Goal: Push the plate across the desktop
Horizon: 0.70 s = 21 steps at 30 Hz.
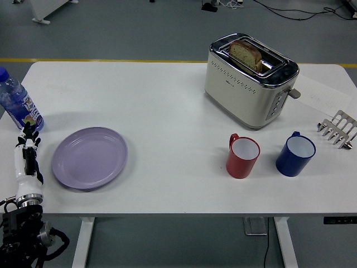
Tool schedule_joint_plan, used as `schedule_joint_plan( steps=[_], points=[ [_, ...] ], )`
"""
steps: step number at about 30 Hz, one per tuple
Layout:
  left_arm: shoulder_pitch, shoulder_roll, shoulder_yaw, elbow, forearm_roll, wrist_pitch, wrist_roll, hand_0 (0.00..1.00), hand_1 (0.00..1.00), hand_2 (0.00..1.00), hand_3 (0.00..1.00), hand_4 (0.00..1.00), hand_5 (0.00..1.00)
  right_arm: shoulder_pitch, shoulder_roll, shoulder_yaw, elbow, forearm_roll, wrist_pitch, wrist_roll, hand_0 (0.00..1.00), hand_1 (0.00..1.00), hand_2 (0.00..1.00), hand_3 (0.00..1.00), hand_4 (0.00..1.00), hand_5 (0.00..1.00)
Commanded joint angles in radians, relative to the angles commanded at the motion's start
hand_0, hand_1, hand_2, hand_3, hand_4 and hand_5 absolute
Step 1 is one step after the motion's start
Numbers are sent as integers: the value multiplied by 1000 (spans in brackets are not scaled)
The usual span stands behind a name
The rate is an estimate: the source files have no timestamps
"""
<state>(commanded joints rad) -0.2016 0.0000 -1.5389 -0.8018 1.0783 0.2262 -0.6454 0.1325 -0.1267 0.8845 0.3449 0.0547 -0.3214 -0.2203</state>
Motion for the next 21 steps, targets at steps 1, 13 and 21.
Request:
schedule_joint_plan(
  steps=[1,13,21],
  points=[
    [-1,0,2,1,-1,-1,0,866,889,904,878,542,998,0,0,0,0,0,0,0,542,532,633,657,496,589],
    [-11,0,60,20,-23,-12,0,842,873,892,864,544,998,0,0,4,1,-8,-3,-5,542,529,632,657,492,593],
    [-26,0,100,38,-31,-11,0,839,870,890,864,550,998,0,0,7,2,-13,-5,-6,542,531,632,657,490,592]
  ],
)
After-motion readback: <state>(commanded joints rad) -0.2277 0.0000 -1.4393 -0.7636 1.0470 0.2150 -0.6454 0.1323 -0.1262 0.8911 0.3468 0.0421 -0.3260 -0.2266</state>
